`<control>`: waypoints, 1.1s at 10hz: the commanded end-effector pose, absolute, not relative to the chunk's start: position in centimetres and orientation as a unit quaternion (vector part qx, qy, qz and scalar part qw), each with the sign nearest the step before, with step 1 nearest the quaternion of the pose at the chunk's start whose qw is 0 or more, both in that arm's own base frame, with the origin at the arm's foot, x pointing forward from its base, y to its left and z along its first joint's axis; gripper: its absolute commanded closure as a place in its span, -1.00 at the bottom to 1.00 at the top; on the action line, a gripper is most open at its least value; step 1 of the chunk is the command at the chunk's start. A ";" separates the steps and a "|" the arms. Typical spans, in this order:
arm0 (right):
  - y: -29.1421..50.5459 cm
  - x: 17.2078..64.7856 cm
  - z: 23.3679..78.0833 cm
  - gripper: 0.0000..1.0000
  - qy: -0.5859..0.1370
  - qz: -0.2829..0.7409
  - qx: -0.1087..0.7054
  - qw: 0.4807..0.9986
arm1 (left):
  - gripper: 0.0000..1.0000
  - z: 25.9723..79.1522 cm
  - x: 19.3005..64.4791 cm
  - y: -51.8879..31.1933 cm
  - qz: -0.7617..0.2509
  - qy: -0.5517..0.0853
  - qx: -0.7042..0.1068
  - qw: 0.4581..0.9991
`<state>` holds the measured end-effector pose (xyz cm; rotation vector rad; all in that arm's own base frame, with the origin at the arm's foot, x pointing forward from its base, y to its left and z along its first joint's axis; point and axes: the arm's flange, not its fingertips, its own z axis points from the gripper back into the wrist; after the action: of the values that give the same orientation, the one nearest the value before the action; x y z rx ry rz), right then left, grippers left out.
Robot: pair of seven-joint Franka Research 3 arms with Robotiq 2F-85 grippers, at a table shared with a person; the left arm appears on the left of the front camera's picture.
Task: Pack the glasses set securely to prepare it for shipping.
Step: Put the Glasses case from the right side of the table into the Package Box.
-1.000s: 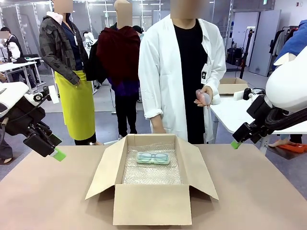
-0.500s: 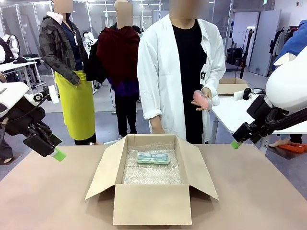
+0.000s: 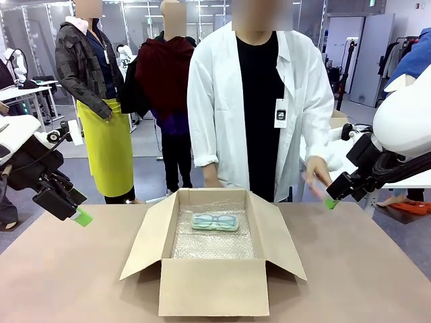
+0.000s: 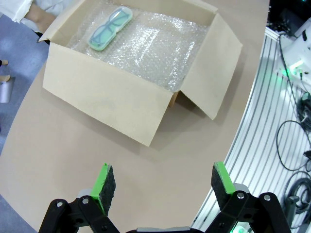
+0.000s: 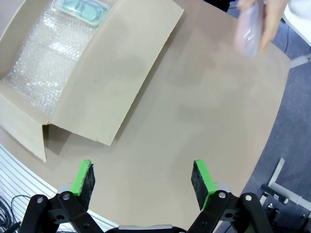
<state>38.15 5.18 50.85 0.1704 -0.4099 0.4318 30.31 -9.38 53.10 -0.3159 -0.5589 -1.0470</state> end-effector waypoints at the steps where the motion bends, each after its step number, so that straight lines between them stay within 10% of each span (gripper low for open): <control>1: 5.0 38.0 50.9 -1.00 -0.206 0.223 0.082 0.949 | -1.00 53.1 30.4 -9.2 -0.498 -0.265 -0.159 0.810; 11: 2.5 44.3 48.2 -1.00 -0.172 0.115 0.014 0.978 | -1.00 53.1 30.4 -9.2 -0.498 -0.265 -0.159 0.810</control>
<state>42.09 1.75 48.73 0.0834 -0.3712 0.3090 30.32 -9.38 53.10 -0.3159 -0.5588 -1.0469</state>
